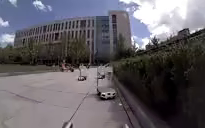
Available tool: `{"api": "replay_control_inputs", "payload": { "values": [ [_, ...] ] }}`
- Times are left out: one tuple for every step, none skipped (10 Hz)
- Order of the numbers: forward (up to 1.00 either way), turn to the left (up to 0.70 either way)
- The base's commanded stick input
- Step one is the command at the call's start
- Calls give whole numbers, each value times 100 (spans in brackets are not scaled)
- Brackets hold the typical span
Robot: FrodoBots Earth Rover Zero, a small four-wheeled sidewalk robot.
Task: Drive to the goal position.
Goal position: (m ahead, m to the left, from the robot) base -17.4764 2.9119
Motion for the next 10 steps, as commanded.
{"api": "replay_control_inputs", "payload": {
  "values": [
    [6, 0],
    [6, 0],
    [6, 0],
    [6, 0],
    [6, 0],
    [6, 0],
    [6, 0],
    [6, 0],
    [6, 0],
    [6, 0]
  ]
}}
